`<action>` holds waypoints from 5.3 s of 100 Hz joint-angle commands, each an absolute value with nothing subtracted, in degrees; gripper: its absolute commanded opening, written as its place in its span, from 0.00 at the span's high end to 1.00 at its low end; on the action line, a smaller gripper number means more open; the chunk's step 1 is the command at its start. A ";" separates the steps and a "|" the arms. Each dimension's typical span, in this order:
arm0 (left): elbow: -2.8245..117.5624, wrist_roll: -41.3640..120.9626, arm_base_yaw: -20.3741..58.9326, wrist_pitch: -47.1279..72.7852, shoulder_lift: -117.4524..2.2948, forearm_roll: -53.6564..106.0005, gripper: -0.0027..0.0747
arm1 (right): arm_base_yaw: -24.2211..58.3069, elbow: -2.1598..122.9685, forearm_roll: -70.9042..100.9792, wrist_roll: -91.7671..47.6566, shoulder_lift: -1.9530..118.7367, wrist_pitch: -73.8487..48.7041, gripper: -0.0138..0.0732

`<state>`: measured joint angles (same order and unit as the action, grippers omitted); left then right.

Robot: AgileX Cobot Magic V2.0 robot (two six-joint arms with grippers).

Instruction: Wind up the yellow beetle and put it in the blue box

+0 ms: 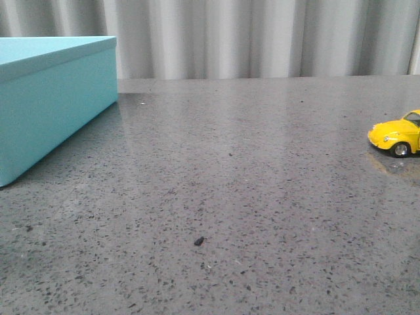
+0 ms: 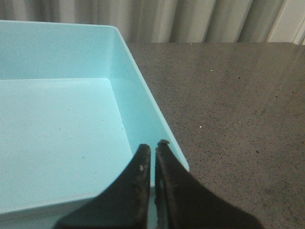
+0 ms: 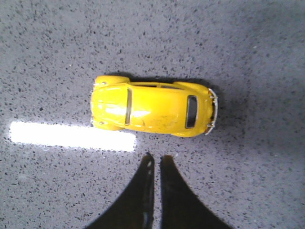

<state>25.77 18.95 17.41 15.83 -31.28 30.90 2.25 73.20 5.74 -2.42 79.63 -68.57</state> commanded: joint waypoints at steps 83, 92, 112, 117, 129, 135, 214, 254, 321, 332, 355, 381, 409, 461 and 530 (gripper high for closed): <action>27.56 18.88 17.87 12.53 -31.87 31.42 0.99 | 5.51 75.05 4.31 -5.03 84.56 -62.35 0.90; 27.54 18.88 17.87 12.53 -31.87 31.42 0.99 | 5.51 75.05 3.84 -5.03 85.51 -62.35 0.90; 27.54 18.88 17.87 12.53 -31.87 31.52 0.99 | 5.51 74.93 3.70 -5.03 87.61 -62.35 0.90; 27.54 18.88 17.87 12.53 -31.87 31.52 0.99 | 5.51 74.93 3.70 -5.03 88.05 -62.24 0.90; 27.54 18.88 17.87 12.53 -31.87 31.76 0.99 | 5.51 74.93 3.00 -5.03 88.28 -60.90 0.90; 27.54 18.88 17.87 12.53 -31.87 31.76 0.99 | 5.51 74.93 2.76 -5.03 88.28 -60.69 0.90; 27.06 18.88 17.87 12.53 -31.87 31.76 0.99 | 4.83 74.84 -0.44 -5.03 90.24 -61.41 0.90; 27.06 18.88 17.87 12.53 -31.87 31.76 0.99 | -5.08 74.84 -8.95 -2.01 90.24 -65.30 0.90; 27.06 18.88 17.87 12.53 -31.87 31.76 0.99 | 5.14 99.05 0.70 -11.29 67.31 -59.75 0.90; 27.06 18.88 17.87 12.53 -31.87 31.76 0.99 | 5.52 98.92 0.70 -11.29 63.31 -60.39 0.90; 27.06 19.09 17.87 12.53 -31.87 31.76 0.99 | 6.45 98.81 0.70 -11.29 57.84 -61.08 0.90; 29.69 29.88 17.87 12.99 -33.78 31.64 0.99 | 13.45 89.87 0.70 -11.74 52.23 -53.56 0.90; 41.41 40.37 17.87 20.74 -46.46 30.56 0.85 | 15.07 67.08 0.59 -15.11 44.12 -36.38 0.90; 70.54 45.98 24.25 39.13 -75.44 17.50 0.56 | 15.07 57.15 1.03 -15.12 40.75 -32.06 0.90; 81.86 68.37 29.85 52.28 -90.20 10.32 0.31 | 15.07 57.15 3.72 -15.12 40.75 -34.60 0.90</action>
